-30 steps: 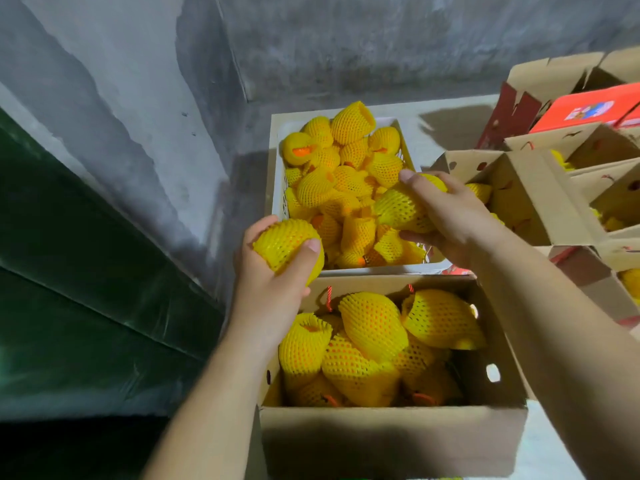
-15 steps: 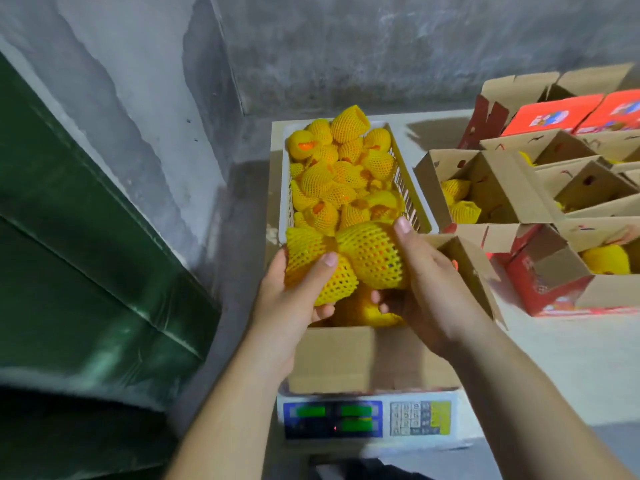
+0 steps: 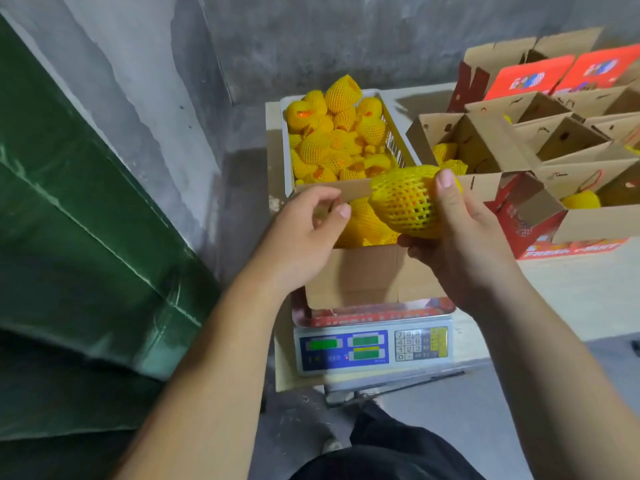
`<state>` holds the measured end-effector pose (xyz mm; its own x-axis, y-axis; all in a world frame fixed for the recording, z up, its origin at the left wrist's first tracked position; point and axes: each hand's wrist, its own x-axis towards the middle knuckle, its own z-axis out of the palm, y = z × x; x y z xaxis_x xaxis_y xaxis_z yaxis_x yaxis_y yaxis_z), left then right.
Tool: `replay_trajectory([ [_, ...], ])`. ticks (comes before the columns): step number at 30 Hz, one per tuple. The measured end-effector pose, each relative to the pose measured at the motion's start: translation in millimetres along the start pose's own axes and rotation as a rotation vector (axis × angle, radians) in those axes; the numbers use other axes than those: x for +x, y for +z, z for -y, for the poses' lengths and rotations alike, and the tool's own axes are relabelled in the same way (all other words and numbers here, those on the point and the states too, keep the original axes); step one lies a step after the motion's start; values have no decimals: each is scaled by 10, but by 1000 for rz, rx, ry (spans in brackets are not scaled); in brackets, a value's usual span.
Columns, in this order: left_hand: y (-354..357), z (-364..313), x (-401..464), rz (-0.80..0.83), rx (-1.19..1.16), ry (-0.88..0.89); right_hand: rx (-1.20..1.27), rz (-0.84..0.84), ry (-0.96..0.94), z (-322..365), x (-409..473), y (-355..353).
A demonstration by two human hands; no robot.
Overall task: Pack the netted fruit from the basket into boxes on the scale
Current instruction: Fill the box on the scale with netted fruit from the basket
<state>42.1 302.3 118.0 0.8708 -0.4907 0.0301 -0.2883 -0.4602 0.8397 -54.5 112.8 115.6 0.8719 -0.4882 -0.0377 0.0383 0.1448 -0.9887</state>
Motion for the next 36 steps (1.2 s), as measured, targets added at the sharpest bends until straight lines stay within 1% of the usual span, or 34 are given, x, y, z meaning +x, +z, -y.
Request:
replay_trajectory([
  [2, 76, -14, -154, 164, -176, -17, -41, 60, -19, -26, -107, 65],
  [4, 125, -35, -278, 238, -296, -26, -63, 125, -41, -35, -185, 119],
  [6, 126, -19, -351, 201, -355, -30, -60, 171, -56, -42, -242, 152],
  [10, 106, 47, -410, 103, -391, -44, -31, 215, -28, -72, -318, 188],
  [15, 130, 60, -448, 65, -459, -68, 8, 227, -10, -87, -354, 220],
  [19, 136, 175, -486, 34, -572, -120, 46, 251, 19, -119, -348, 229],
  [23, 95, 233, -506, 85, -511, -85, 56, 256, 48, -158, -360, 244],
  [26, 99, 234, -511, 79, -523, -89, 80, 236, 49, -163, -368, 268],
  [30, 96, 191, -494, 39, -508, -74, 78, 194, -36, -106, -331, 258],
  [32, 81, 187, -475, -11, -474, -85, 20, 103, -140, -34, -240, 200],
  [33, 72, 198, -465, -39, -463, -96, -69, 29, -230, 1, -180, 155],
  [35, 51, 227, -452, -81, -459, -123, -374, -113, -423, 47, -42, 33],
  [36, 47, 237, -447, -92, -456, -135, -554, -134, -475, 58, 30, -34],
])
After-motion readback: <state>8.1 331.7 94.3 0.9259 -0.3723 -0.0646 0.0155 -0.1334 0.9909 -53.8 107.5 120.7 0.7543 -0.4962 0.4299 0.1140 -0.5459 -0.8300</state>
